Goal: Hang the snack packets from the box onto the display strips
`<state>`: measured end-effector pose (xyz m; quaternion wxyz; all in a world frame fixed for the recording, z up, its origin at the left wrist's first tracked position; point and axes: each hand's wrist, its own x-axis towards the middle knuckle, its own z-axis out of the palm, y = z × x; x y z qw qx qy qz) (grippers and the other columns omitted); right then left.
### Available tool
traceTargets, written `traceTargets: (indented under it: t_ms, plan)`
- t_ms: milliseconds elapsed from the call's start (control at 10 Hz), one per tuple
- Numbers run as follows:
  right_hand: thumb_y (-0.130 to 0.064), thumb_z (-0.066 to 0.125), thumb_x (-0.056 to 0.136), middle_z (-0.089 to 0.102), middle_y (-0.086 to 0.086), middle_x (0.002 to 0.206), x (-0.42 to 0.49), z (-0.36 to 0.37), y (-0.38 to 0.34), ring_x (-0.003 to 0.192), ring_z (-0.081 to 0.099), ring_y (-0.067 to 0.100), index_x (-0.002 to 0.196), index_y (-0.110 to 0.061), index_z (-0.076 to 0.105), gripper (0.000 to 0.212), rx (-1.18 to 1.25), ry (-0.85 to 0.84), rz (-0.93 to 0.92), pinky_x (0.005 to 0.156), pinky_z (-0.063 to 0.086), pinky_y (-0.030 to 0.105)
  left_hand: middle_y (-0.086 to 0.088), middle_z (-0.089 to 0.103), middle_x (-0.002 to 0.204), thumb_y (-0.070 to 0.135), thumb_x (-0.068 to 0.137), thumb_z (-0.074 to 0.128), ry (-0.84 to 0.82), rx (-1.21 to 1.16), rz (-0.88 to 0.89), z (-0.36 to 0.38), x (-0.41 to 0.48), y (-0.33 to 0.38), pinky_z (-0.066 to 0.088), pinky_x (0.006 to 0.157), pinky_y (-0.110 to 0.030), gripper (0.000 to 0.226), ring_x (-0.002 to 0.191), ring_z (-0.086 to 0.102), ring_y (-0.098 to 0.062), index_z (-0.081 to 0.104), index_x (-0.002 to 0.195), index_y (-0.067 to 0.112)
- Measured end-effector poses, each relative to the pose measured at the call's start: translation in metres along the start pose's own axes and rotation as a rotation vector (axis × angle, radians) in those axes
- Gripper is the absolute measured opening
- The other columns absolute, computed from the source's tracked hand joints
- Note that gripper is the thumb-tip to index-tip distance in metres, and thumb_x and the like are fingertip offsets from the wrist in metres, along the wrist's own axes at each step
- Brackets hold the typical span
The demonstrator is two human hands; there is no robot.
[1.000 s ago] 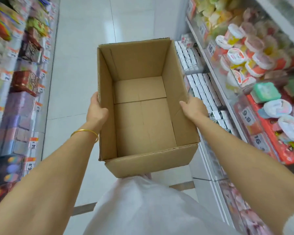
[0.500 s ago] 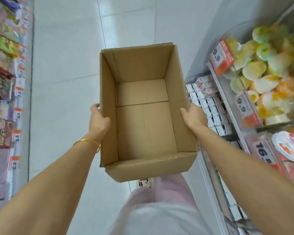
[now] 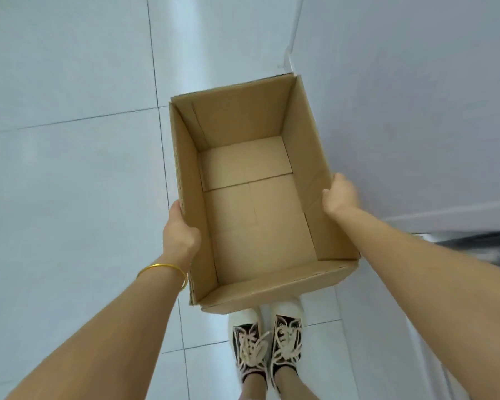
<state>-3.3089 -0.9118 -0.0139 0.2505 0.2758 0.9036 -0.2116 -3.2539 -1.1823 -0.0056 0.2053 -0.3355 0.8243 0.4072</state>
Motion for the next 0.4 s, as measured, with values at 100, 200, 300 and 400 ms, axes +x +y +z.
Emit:
traceTargets:
  t_ms: [100, 200, 300, 400]
  plan:
    - [-0.004, 0.037, 0.096, 0.046, 0.022, 0.13, 0.046, 0.026, 0.014, 0.119, 0.047, 0.038, 0.128, 0.001, 0.037, 0.032, -0.057, 0.063, 0.083, 0.095, 0.04, 0.044, -0.004, 0.059, 0.112, -0.013, 0.079, 0.034, -0.038, -0.046, 0.04, 0.044, 0.037, -0.006, 0.051, 0.074, -0.032, 0.067, 0.09, 0.057, -0.025, 0.035, 0.136, 0.024]
    - [-0.002, 0.035, 0.095, 0.042, 0.022, 0.137, 0.064, 0.036, 0.025, 0.125, 0.043, 0.039, 0.132, 0.005, 0.029, 0.038, -0.121, 0.068, 0.185, 0.099, 0.039, 0.046, 0.001, 0.056, 0.107, -0.013, 0.081, 0.035, -0.088, -0.045, 0.071, 0.076, 0.051, -0.005, 0.05, 0.082, -0.034, 0.069, 0.094, 0.056, -0.026, 0.03, 0.139, 0.024]
    - [-0.003, 0.037, 0.094, 0.036, 0.023, 0.141, 0.064, 0.043, 0.026, 0.128, 0.04, 0.04, 0.135, 0.006, 0.024, 0.044, -0.151, 0.031, 0.206, 0.101, 0.038, 0.046, -0.006, 0.054, 0.122, -0.012, 0.081, 0.033, -0.149, -0.048, 0.03, 0.092, 0.055, -0.01, 0.048, 0.094, -0.043, 0.074, 0.107, 0.055, -0.031, 0.019, 0.144, 0.023]
    - [-0.004, 0.041, 0.092, 0.036, 0.021, 0.138, 0.034, 0.034, 0.026, 0.125, 0.041, 0.039, 0.131, 0.001, 0.03, 0.041, -0.189, 0.027, 0.167, 0.097, 0.04, 0.046, -0.009, 0.034, 0.147, -0.01, 0.082, 0.038, -0.236, -0.025, -0.04, 0.092, 0.053, -0.007, 0.037, 0.107, -0.046, 0.081, 0.131, 0.038, -0.032, 0.006, 0.147, 0.026]
